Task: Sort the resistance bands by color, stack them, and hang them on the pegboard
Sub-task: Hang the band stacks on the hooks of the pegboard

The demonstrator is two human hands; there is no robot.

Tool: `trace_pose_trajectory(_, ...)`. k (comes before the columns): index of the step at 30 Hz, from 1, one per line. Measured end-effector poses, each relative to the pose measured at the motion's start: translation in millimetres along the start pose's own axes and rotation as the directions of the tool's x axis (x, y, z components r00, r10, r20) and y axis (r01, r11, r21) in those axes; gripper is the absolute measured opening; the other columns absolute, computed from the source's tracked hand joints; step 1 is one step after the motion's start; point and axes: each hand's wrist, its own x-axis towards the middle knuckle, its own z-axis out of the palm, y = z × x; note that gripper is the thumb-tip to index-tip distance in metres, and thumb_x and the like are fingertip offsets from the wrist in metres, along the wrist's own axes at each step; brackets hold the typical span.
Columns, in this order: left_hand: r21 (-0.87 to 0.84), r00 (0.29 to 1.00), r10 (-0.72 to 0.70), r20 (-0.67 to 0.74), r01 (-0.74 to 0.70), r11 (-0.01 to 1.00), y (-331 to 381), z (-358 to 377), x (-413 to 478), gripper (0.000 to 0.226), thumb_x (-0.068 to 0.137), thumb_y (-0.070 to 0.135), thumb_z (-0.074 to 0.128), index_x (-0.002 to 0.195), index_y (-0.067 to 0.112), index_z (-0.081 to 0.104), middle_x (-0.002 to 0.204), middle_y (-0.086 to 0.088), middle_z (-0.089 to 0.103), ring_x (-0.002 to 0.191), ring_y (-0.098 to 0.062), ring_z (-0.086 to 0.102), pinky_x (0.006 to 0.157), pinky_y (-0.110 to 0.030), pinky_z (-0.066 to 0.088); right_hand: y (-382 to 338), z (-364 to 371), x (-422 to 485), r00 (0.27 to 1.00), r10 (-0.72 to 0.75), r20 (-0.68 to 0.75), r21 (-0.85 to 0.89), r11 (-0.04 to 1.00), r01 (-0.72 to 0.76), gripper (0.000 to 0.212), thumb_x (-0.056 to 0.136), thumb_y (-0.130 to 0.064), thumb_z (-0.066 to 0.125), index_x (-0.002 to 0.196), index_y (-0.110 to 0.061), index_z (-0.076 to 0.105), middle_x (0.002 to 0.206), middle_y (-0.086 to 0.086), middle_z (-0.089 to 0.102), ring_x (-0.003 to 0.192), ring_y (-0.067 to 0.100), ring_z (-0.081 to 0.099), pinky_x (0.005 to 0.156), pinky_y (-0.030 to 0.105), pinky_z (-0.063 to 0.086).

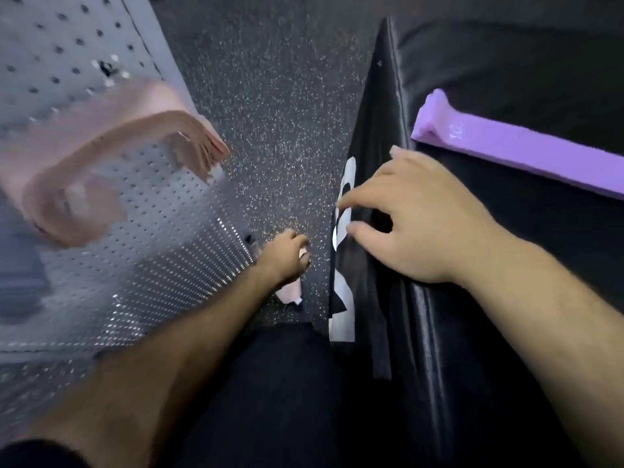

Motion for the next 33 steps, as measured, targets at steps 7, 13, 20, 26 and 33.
trace_pose_trajectory(7,0.235,0.934,-0.111,0.340,0.030,0.972,-57,109,38,0.049,0.097,0.037,0.055,0.146,0.033,0.048,0.144,-0.010,0.044,0.130,-0.030,0.045,0.104,-0.039,0.041,-2,5,4,0.997,0.024,0.076,0.013,1.000,-0.025,0.042,0.081,-0.060,0.047,0.112,-0.045,0.070,0.102,-0.022,0.069,0.118,0.013,0.054,0.124,0.040,0.015)
trace_pose_trajectory(13,0.347,0.865,-0.145,0.481,-0.035,0.937,-64,148,53,0.041,0.101,0.034,0.043,0.140,0.031,0.053,0.143,-0.004,0.050,0.137,-0.027,0.032,0.109,-0.046,0.028,-3,10,3,0.992,0.096,0.077,0.076,0.992,-0.101,0.041,0.077,-0.063,0.050,0.109,-0.046,0.070,0.102,-0.018,0.066,0.116,0.018,0.057,0.114,0.051,0.030)
trace_pose_trajectory(20,-0.138,0.938,-0.197,0.287,0.244,0.960,-50,140,35,0.019,0.097,0.020,0.056,0.096,0.024,0.075,0.104,0.005,0.073,0.101,-0.016,0.065,0.096,-0.034,0.047,-6,1,10,0.989,0.088,0.118,0.024,0.996,-0.091,0.044,0.077,-0.063,0.048,0.111,-0.046,0.068,0.101,-0.022,0.066,0.117,0.013,0.056,0.121,0.040,0.019)
trace_pose_trajectory(26,-0.614,0.983,-0.140,0.118,0.183,0.768,-1,30,-7,0.013,0.094,0.002,0.060,0.091,0.013,0.067,0.085,-0.001,0.071,0.070,-0.014,0.067,0.058,-0.023,0.053,-2,-2,8,0.994,0.060,0.088,-0.008,0.998,-0.059,0.040,0.077,-0.058,0.048,0.110,-0.047,0.069,0.100,-0.017,0.068,0.117,0.005,0.053,0.121,0.028,0.010)
trace_pose_trajectory(33,-0.817,0.989,-0.068,-0.134,-0.071,0.573,83,-136,-105,0.010,0.092,0.003,0.068,0.094,0.013,0.071,0.073,-0.002,0.071,0.055,-0.009,0.063,0.054,-0.025,0.052,-21,-9,-14,0.995,0.096,0.017,0.174,0.980,-0.098,0.044,0.079,-0.034,0.059,0.123,-0.034,0.065,0.116,-0.011,0.069,0.115,0.016,0.057,0.121,0.032,0.020)
